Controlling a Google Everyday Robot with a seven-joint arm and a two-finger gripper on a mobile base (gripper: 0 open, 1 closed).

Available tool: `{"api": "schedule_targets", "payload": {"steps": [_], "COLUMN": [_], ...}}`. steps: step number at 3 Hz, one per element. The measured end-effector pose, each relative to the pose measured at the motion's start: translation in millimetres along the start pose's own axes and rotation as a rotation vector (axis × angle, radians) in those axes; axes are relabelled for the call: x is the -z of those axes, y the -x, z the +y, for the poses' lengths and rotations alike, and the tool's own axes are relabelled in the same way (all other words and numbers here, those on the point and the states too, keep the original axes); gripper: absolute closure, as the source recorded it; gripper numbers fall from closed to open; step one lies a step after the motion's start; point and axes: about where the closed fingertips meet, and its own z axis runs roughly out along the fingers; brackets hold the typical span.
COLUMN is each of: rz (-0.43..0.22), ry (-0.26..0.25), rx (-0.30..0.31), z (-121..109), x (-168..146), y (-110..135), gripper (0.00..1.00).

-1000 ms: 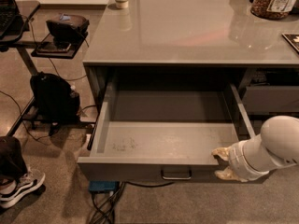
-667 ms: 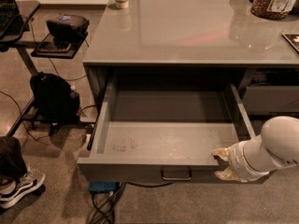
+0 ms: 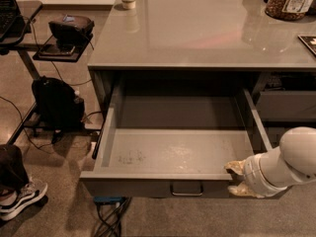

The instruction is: Open top drawer

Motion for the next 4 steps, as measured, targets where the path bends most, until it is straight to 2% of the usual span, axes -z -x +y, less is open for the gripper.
{"api": "schedule_targets", "payload": {"steps": [1,2,3,4], "rz": [-0.021,-0.022,-0.043,-0.044], "ry": [0.011,0.012,0.024,0.024], "rx": [0.015,0.016,0.033,0.033], "z": [14.6,14.5,29.6,29.2], "x": [-1.0,2.1,0.8,3.5], "y": [2.4,3.1,5.5,5.5], "gripper": [1.0,1.0,1.0,1.0]}}
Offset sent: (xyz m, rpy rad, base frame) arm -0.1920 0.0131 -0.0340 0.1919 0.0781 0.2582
